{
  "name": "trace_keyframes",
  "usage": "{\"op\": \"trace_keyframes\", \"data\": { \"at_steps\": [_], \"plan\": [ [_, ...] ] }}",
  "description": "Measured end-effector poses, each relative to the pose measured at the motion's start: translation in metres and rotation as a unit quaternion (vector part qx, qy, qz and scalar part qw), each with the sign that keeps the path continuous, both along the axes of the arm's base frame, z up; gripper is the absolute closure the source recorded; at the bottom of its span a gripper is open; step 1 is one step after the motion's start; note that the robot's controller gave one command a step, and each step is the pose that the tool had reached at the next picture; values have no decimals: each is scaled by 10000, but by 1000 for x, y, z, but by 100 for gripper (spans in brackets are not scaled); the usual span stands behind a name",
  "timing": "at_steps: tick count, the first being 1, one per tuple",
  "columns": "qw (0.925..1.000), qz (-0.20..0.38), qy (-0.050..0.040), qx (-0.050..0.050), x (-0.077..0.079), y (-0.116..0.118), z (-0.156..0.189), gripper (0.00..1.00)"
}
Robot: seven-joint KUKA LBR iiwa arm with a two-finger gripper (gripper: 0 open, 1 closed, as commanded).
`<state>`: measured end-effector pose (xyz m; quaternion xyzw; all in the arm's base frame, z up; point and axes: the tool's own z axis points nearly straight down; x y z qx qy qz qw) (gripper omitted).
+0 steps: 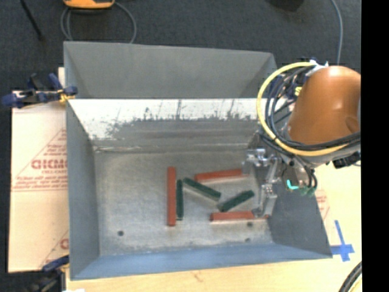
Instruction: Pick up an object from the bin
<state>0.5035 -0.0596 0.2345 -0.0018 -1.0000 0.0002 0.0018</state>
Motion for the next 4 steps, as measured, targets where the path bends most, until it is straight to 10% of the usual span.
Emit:
{"op": "trace_keyframes", "data": {
  "at_steps": [1,2,3,4],
  "plan": [
    [10000,13,-39,-5,2,0,4,0],
    [9999,61,-84,-10,72,1,-71,0],
    [9964,845,-30,-1,28,-26,-82,0],
    [9995,297,-46,2,71,-5,-107,0]
  ]
}}
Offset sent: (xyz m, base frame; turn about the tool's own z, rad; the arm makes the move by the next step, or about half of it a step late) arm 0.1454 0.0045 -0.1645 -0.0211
